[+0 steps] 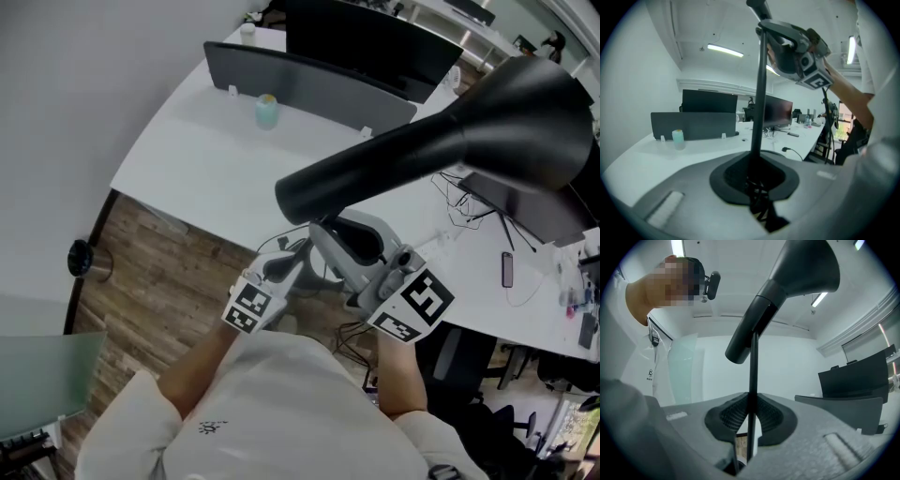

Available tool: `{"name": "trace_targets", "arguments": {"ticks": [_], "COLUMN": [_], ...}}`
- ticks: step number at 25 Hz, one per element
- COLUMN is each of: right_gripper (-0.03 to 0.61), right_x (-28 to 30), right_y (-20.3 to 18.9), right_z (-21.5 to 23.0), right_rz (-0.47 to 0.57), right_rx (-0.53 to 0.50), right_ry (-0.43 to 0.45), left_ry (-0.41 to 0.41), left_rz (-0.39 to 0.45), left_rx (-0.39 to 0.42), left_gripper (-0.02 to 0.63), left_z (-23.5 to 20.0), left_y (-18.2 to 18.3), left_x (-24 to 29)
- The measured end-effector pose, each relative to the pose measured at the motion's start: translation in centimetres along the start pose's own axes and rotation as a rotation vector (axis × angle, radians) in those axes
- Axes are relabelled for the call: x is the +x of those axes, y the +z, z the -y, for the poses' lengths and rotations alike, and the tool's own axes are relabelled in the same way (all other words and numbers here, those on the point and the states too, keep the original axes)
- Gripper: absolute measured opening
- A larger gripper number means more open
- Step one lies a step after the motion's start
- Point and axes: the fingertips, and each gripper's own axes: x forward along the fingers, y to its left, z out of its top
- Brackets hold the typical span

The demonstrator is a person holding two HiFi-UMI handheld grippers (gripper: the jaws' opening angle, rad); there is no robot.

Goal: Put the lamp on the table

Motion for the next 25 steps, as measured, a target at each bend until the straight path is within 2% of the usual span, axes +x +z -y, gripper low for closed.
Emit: {"name": "trace_targets", "arguments": {"ticks": [10, 25], "right_gripper": [0.044, 0.044], "right_x": [1.2, 6.0], "right_y": [-0.5, -0.7], "right_z": [3.2, 11.2], "right_rz": [-0.002, -0.016], "right_rx": [-0.003, -0.022], "right_ry": [-0.061, -0.222], "left_ry": [-0.059, -0.191], "left_rz": [-0.008, -0.019], "left_rx": [0.017, 0.082], "left_gripper": [0.031, 0.031], "left_z": [-2.1, -10.1], "left_y": [0.4, 2.5], "left_x": [2.4, 7.7]}}
